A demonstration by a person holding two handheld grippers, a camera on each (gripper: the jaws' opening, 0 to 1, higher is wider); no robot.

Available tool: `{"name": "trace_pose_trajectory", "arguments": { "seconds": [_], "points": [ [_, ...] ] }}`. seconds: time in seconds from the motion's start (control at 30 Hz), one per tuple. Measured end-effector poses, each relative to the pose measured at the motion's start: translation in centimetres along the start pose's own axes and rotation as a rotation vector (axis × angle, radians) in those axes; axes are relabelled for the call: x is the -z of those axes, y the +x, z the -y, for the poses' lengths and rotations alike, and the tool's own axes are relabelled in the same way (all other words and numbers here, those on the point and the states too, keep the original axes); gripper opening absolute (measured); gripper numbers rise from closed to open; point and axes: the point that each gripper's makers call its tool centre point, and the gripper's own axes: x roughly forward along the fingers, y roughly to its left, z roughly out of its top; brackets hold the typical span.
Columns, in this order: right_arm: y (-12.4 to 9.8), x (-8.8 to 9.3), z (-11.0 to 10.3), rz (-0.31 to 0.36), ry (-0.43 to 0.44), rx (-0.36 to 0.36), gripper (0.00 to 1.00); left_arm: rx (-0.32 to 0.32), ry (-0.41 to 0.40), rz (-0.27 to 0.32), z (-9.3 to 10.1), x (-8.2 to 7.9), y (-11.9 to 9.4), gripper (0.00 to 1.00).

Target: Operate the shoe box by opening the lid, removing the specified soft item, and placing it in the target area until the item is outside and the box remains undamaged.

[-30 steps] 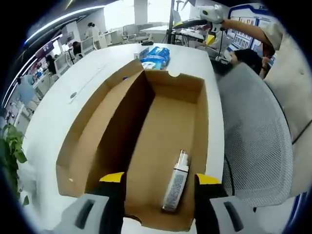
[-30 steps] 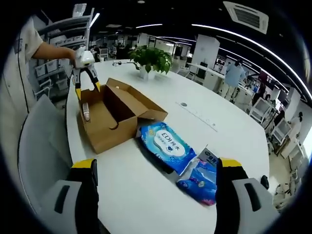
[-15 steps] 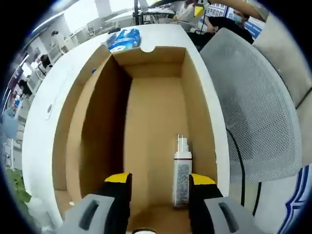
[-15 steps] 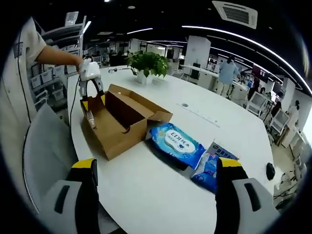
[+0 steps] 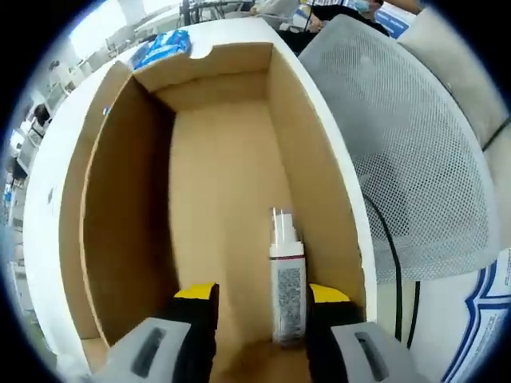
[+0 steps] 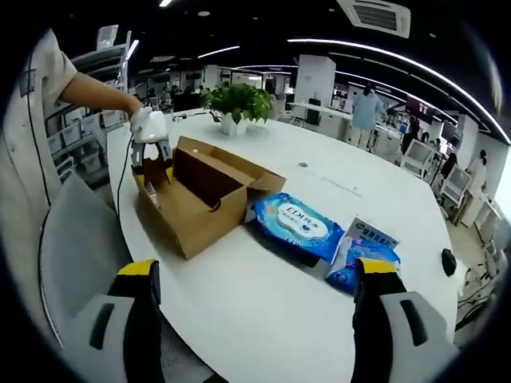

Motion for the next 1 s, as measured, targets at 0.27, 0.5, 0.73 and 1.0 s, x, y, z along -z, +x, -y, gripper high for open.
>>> {"name": "trace_pose_trajectory", "arguments": {
  "seconds": [0.27, 0.5, 0.73, 1.0],
  "points": [
    [0.3, 0.3, -1.1, 0.013, 0.02, -0.012, 0.96, 0.004, 0.001, 0.017, 0.4, -0.4, 1.1, 0.33],
    [0.9, 0.3, -2.3, 0.026, 0.043, -0.027, 0.95, -0.015, 0.016, 0.021, 0.4, -0.6, 1.6, 0.25],
    [1.5, -0.3, -3.2, 0.051, 0.067, -0.037, 0.93, -0.051, -0.053, 0.052, -0.2, -1.5, 1.8, 0.21],
    [2.1, -0.9, -4.2, 0.086, 0.09, -0.05, 0.91, -0.099, -0.125, 0.085, -1.1, -2.1, 1.4, 0.2]
  ]
}}
